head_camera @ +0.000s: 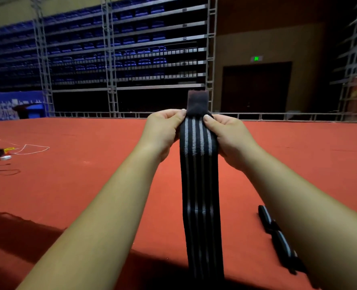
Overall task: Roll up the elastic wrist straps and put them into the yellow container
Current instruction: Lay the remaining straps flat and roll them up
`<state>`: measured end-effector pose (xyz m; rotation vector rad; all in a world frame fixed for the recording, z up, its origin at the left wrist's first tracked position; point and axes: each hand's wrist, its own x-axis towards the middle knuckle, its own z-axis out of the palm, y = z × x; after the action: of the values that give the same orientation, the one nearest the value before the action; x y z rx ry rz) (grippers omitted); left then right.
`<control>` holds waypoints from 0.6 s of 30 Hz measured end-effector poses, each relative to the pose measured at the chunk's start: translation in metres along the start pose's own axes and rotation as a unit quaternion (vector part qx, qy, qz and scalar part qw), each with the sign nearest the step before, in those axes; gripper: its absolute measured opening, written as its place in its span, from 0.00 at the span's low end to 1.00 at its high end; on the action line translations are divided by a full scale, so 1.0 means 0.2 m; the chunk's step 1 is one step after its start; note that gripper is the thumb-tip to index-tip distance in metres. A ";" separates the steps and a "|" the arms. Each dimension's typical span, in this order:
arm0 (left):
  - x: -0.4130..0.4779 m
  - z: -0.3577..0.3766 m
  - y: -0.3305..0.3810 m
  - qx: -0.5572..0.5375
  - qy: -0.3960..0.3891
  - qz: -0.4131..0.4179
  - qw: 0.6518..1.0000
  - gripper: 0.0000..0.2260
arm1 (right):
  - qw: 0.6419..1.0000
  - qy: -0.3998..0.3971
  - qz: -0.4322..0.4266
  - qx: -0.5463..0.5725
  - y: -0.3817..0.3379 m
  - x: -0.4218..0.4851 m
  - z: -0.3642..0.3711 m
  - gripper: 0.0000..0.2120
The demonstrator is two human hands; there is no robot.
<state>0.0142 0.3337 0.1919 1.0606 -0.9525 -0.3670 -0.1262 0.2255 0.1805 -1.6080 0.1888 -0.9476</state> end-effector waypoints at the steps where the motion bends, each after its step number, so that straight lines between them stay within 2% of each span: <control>1: -0.01 0.02 0.00 0.001 -0.015 0.005 1.000 0.10 | 1.000 -0.001 -0.005 0.015 -0.01 -0.02 -0.02 0.13; 7: -0.06 0.13 0.04 -0.015 -0.101 0.000 0.995 0.09 | 0.997 0.005 -0.003 0.079 -0.07 -0.12 -0.16 0.16; 15: -0.06 0.21 0.00 0.027 -0.117 0.001 0.993 0.13 | 0.991 0.001 0.036 0.130 -0.11 -0.19 -0.29 0.21; 18: -0.05 0.22 -0.02 0.055 -0.120 0.014 0.991 0.15 | 0.988 0.008 0.051 0.144 -0.11 -0.20 -0.32 0.19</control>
<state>-0.0266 0.3137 0.1896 1.1188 -1.2127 -0.4305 -0.2024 0.2081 0.1791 -1.3129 0.1372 -0.8673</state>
